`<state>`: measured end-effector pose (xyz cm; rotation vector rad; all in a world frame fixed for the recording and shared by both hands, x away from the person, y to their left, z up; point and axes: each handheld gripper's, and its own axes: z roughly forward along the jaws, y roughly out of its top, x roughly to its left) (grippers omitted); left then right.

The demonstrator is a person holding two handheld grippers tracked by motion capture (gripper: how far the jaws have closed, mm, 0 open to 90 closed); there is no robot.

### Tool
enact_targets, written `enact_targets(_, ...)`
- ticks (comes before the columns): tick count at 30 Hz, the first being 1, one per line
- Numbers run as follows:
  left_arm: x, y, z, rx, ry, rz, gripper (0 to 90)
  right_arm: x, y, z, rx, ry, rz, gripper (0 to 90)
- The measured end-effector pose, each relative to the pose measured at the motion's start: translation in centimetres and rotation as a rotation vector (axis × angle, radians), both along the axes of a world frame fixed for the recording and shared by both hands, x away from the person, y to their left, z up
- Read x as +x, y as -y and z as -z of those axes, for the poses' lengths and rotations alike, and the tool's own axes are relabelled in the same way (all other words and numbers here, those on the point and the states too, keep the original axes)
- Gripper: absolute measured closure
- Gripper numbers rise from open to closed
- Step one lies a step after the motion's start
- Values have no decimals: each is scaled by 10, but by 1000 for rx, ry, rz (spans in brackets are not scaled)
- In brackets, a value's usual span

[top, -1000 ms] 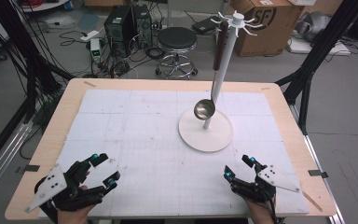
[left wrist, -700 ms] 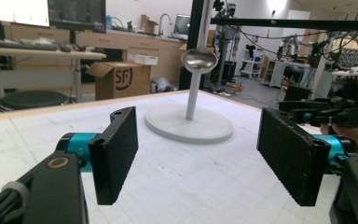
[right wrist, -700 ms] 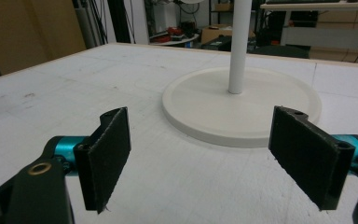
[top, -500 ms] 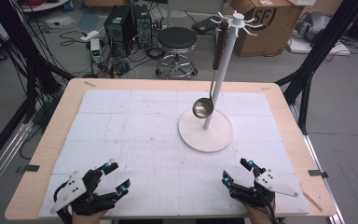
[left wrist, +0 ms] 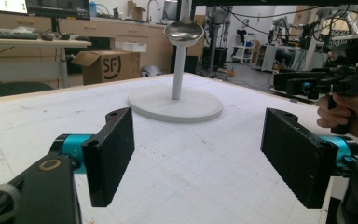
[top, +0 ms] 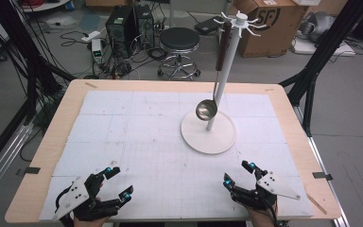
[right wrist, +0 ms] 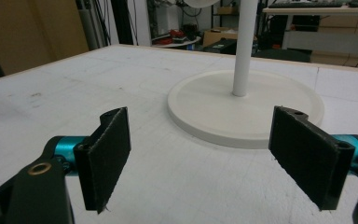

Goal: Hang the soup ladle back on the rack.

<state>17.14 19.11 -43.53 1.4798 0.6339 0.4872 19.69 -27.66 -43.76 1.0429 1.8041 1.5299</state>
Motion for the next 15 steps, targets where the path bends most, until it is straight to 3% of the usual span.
enact_targets(15,4,6,3,34,-9,11,247,-2,1,0,-9,27,-2,196)
